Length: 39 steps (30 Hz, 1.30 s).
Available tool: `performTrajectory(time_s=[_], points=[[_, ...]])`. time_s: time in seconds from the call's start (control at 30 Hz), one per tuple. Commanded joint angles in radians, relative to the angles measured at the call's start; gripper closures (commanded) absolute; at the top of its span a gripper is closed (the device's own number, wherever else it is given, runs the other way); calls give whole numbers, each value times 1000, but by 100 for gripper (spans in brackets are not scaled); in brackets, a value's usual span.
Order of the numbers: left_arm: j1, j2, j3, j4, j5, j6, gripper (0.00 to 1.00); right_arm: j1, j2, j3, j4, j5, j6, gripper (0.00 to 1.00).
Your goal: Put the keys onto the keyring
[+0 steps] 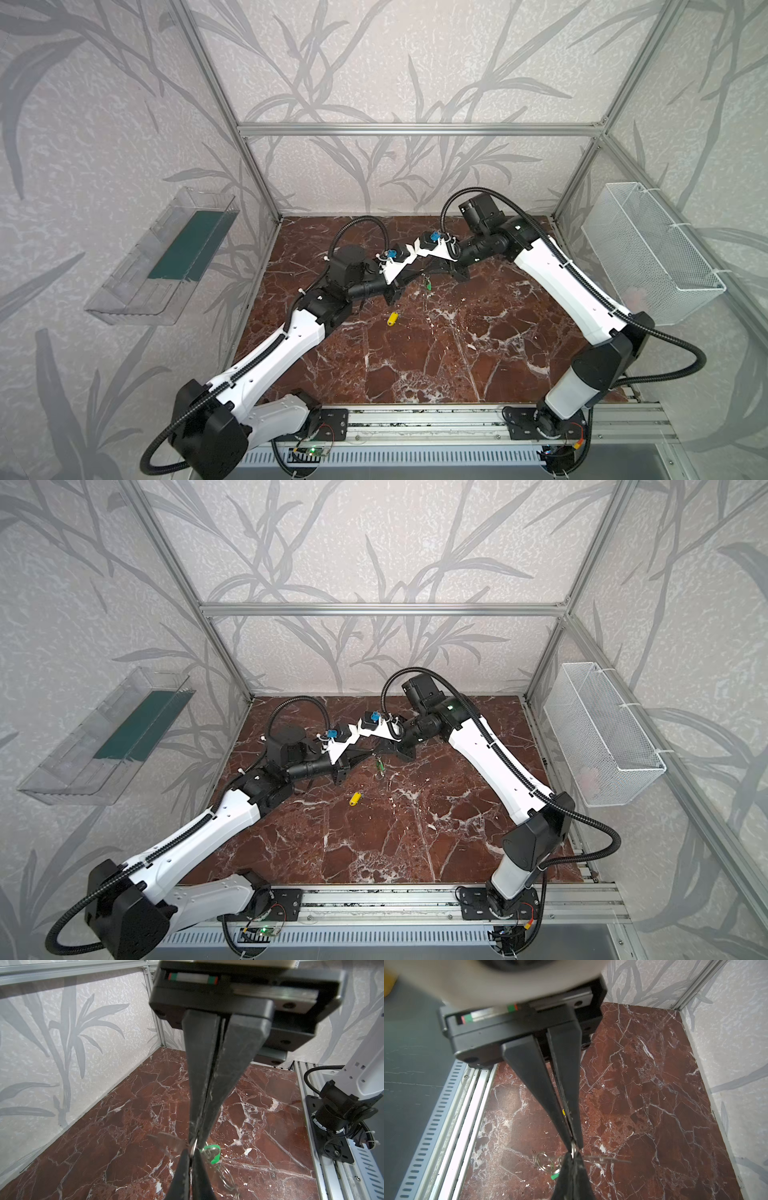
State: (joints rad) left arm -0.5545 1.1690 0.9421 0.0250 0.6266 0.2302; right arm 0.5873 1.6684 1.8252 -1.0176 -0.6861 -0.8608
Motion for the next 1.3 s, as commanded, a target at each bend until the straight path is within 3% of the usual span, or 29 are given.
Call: performTrajectory(time_s=[0.0, 0.23, 0.43, 0.57, 0.73, 1.07, 1.27], points=[[0, 19, 40, 16, -5, -3, 100, 13, -58, -26, 57, -86, 22, 100], [0, 15, 13, 90, -25, -18, 100, 10, -68, -42, 99, -75, 63, 100], [1, -6, -64, 276, -72, -78, 100, -17, -130, -131, 274, -20, 182, 100], [0, -10, -99, 375, -87, -121, 100, -35, -177, -192, 359, -12, 243, 85], [0, -8, -137, 501, -110, -185, 100, -46, -223, -257, 457, 32, 309, 77], [0, -11, -168, 624, -150, -236, 100, -76, -312, -463, 774, 163, 558, 75], [-1, 7, -160, 635, -143, -249, 100, -75, -327, -540, 884, 88, 646, 75]])
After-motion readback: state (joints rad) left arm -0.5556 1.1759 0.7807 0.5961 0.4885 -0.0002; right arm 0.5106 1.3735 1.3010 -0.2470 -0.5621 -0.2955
